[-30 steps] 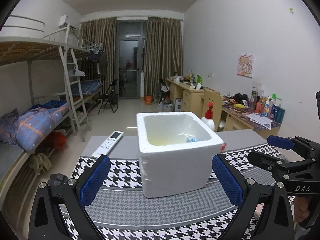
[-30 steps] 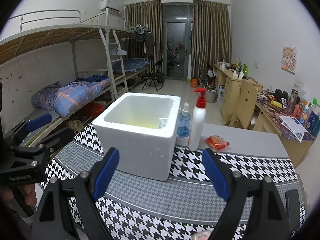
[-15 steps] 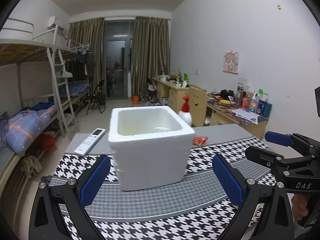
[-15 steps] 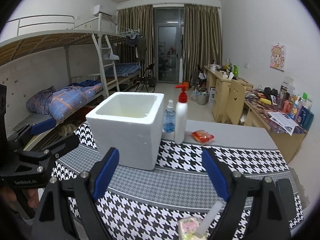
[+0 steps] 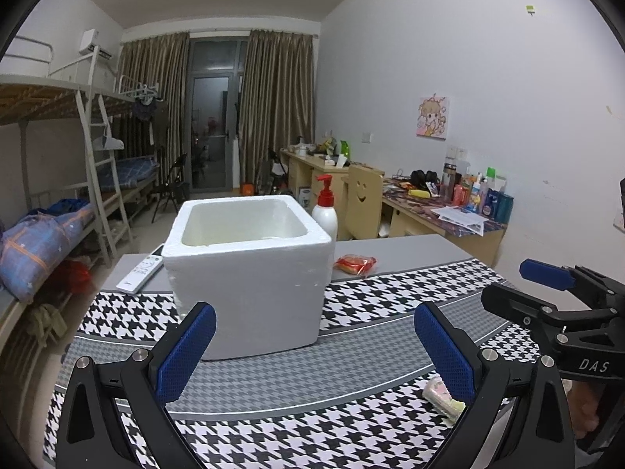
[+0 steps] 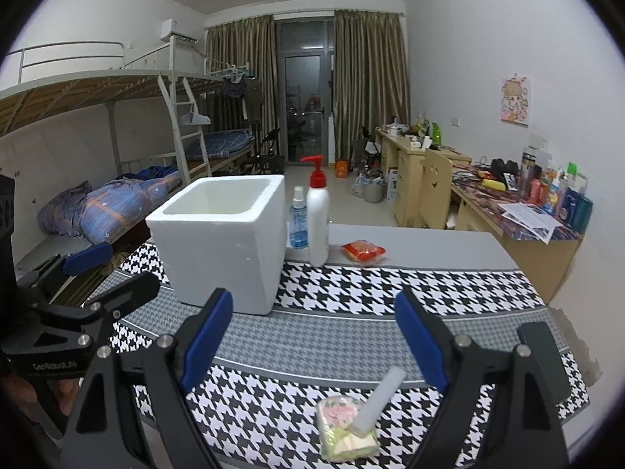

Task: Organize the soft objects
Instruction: 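Move both grippers back from the box toward the tissue pack and foam stick, then grasp the white foam stick with the right gripper while the left gripper grasps the tissue pack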

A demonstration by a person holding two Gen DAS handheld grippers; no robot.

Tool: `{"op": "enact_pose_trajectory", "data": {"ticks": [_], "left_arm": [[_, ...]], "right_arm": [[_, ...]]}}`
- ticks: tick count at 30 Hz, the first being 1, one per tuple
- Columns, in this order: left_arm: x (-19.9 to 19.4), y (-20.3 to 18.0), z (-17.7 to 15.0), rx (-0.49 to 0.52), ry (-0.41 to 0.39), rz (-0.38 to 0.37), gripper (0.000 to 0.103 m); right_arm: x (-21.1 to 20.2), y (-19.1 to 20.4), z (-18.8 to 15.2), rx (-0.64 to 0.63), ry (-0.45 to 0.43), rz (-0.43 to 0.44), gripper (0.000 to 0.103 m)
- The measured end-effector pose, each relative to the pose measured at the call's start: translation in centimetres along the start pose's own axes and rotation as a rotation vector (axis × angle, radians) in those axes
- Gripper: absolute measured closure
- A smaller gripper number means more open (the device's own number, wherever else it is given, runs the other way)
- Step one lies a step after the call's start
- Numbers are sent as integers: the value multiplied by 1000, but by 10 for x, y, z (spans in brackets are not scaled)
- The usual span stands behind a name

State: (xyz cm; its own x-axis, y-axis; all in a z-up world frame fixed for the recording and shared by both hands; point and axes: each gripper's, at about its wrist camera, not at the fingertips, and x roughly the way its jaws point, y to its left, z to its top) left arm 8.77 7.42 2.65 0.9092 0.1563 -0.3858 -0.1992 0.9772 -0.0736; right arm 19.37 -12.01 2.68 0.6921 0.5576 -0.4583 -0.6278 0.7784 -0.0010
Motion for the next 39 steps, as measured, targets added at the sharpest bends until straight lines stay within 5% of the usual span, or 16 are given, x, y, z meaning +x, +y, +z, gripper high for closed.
{"op": "enact_pose_trajectory", "data": {"ticks": [12, 39], "left_arm": [[2, -28, -17, 19, -6, -18, 1], [35, -60, -61, 41, 120, -68, 1]], "right_arm": [[-7, -29, -20, 68, 19, -47, 15], [14, -69, -65, 178, 136, -95, 15]]}}
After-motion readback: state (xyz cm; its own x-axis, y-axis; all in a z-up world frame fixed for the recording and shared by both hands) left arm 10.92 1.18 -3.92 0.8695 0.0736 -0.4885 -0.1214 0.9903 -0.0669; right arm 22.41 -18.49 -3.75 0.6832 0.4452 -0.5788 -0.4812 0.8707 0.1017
